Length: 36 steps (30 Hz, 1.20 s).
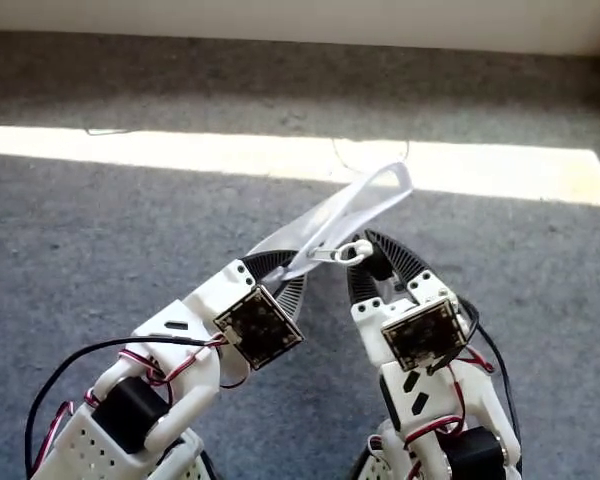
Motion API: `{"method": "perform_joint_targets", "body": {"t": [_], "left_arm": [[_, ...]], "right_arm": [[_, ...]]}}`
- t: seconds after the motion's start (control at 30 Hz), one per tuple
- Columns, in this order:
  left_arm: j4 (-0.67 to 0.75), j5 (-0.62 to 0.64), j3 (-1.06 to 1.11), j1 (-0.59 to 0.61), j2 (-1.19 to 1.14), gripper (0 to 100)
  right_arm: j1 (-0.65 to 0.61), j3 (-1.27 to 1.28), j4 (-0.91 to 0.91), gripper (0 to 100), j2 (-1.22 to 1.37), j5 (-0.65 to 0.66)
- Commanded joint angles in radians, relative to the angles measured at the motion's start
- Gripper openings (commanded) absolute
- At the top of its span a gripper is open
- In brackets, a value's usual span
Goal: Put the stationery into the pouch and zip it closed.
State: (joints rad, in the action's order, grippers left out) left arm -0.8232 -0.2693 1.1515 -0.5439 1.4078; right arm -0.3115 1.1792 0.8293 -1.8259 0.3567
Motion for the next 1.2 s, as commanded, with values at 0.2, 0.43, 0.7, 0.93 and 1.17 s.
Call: {"method": "perform_joint_targets", "body": {"t": [0.2, 0.43, 0.7, 0.93, 1.17], "left_arm": [[-0.011, -0.008, 0.005, 0.019, -0.012, 1], [-0.011, -0.008, 0.005, 0.016, -0.012, 1], [-0.011, -0.008, 0.005, 0.019, -0.012, 1], [-0.011, -0.006, 0.005, 0.015, -0.004, 1], [-0.012, 0.126, -0.002, 0.021, -0.002, 15]], "right_arm": [[0.116, -0.074, -0.09, 0.5, -0.001, -0.025], [0.163, -0.073, -0.168, 0.5, -0.001, -0.025], [0.24, -0.071, -0.188, 0.5, -0.001, -0.031], [0.171, -0.079, -0.096, 0.5, -0.01, -0.029], [0.027, -0.082, 0.004, 0.5, -0.01, -0.025]]}}
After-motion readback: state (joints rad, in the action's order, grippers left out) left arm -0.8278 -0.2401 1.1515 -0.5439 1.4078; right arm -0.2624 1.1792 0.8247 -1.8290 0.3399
